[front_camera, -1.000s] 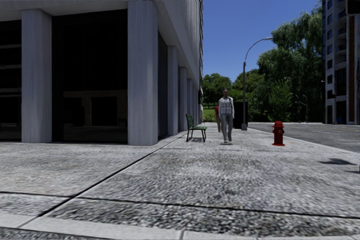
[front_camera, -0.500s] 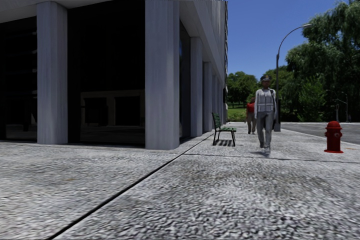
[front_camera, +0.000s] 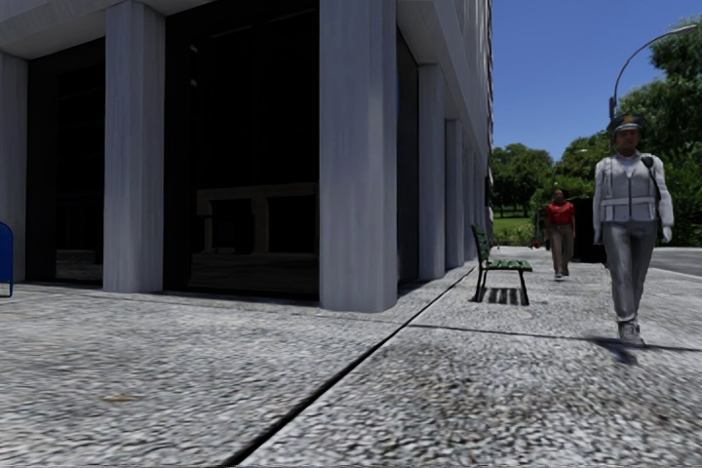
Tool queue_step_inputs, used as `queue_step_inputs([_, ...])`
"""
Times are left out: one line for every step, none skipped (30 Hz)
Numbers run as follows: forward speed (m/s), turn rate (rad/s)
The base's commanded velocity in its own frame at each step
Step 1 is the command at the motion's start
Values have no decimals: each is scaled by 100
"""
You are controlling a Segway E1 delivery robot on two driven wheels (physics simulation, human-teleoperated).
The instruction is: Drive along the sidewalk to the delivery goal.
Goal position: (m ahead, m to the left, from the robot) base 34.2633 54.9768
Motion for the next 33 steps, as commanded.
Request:
queue_step_inputs([154, 56])
queue_step_inputs([153, 56])
queue_step_inputs([150, 56])
queue_step_inputs([149, 57])
queue_step_inputs([148, 57])
queue_step_inputs([148, 57])
queue_step_inputs([148, 57])
queue_step_inputs([148, 57])
queue_step_inputs([148, 57])
queue_step_inputs([148, 57])
queue_step_inputs([148, 57])
queue_step_inputs([148, 57])
queue_step_inputs([148, 57])
queue_step_inputs([147, 57])
queue_step_inputs([147, 57])
queue_step_inputs([147, 57])
queue_step_inputs([147, 57])
queue_step_inputs([147, 58])
queue_step_inputs([144, 58])
queue_step_inputs([144, 58])
queue_step_inputs([141, 60])
queue_step_inputs([141, 61])
queue_step_inputs([140, 61])
queue_step_inputs([140, 61])
queue_step_inputs([140, 61])
queue_step_inputs([140, 62])
queue_step_inputs([140, 62])
queue_step_inputs([140, 62])
queue_step_inputs([140, 62])
queue_step_inputs([140, 62])
queue_step_inputs([140, 62])
queue_step_inputs([140, 63])
queue_step_inputs([140, 64])
